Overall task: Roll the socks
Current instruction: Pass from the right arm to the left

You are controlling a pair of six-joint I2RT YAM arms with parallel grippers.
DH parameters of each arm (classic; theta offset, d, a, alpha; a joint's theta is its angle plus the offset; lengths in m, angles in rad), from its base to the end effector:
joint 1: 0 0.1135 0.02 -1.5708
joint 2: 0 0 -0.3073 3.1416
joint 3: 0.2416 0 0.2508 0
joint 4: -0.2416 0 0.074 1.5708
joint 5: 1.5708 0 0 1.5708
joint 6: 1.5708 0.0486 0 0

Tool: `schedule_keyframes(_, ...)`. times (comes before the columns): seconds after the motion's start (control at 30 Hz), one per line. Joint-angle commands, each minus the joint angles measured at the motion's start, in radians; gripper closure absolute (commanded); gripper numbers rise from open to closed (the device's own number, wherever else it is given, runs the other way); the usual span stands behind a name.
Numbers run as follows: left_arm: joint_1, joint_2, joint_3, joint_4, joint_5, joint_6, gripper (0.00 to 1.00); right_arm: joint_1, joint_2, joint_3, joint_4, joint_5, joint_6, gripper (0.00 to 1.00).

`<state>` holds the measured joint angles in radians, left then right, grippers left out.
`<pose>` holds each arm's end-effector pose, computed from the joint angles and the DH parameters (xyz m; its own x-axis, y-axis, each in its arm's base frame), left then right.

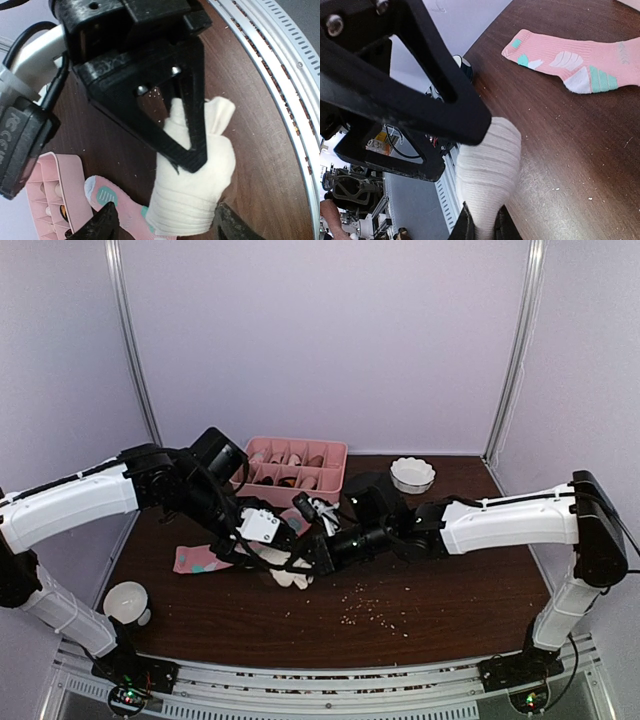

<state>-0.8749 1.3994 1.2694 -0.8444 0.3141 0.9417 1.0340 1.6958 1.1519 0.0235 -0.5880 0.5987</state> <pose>0.1708 -0.2279 0.3448 0.3681 0.7589 -0.5372 0.9238 -0.2330 0.3037 0.1799 0.3550 0.2868 -0.7517 -0.3462 -0.5613 -0.6507 0.2507 0.7168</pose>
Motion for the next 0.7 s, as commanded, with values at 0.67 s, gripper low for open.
schedule_keyframes(0.67,-0.029,-0.024,-0.057,0.170,-0.253,0.052,0.47,-0.046,0.147,-0.163,0.900,-0.115,0.886,1.00)
